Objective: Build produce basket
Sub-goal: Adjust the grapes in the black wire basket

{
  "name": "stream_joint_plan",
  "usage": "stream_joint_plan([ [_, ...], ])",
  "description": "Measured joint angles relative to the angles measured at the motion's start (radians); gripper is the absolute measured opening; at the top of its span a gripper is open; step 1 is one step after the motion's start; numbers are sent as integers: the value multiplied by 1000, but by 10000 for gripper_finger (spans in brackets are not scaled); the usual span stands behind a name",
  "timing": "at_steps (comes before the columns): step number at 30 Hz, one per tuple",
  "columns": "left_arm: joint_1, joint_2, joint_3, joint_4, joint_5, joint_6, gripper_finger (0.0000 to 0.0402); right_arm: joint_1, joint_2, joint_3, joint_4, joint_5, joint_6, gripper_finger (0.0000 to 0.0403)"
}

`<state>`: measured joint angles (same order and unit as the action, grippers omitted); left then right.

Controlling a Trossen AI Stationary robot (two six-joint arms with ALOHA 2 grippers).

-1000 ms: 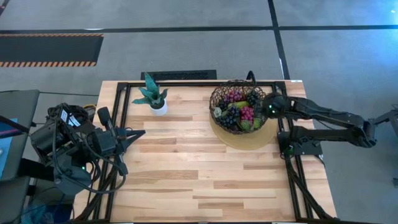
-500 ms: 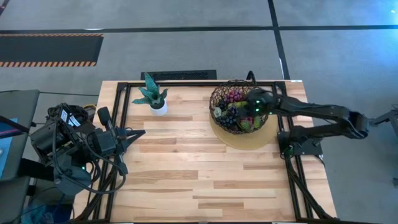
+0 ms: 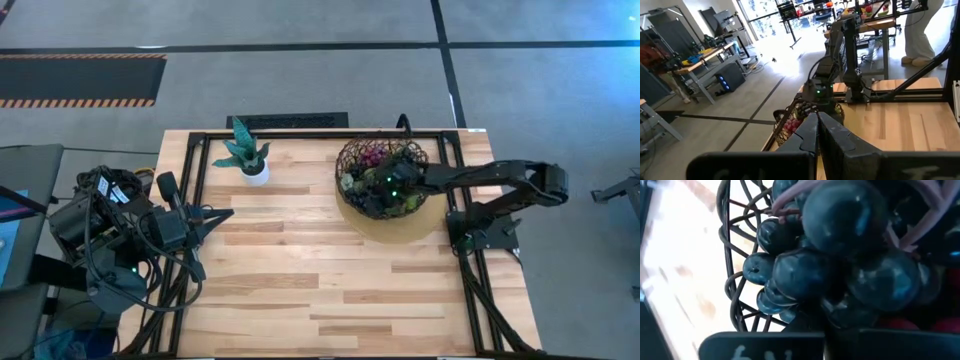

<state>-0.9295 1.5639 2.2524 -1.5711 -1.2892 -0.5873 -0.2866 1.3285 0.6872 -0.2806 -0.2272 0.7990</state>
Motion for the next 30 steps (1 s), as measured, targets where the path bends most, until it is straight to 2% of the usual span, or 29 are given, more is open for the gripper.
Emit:
stream_joint_plan([
  [10,0,0,0,0,0,1,0,109,-74,33,-51,-48,40,0],
  [16,0,0,0,0,1,1,0,149,-120,51,-52,-36,58,1],
  [21,0,0,0,0,1,1,0,140,-125,51,-75,-7,57,1],
  [25,0,0,0,0,8,1,0,140,-126,51,-161,1,40,1],
  [30,0,0,0,0,29,0,0,133,-151,51,-334,105,30,1],
])
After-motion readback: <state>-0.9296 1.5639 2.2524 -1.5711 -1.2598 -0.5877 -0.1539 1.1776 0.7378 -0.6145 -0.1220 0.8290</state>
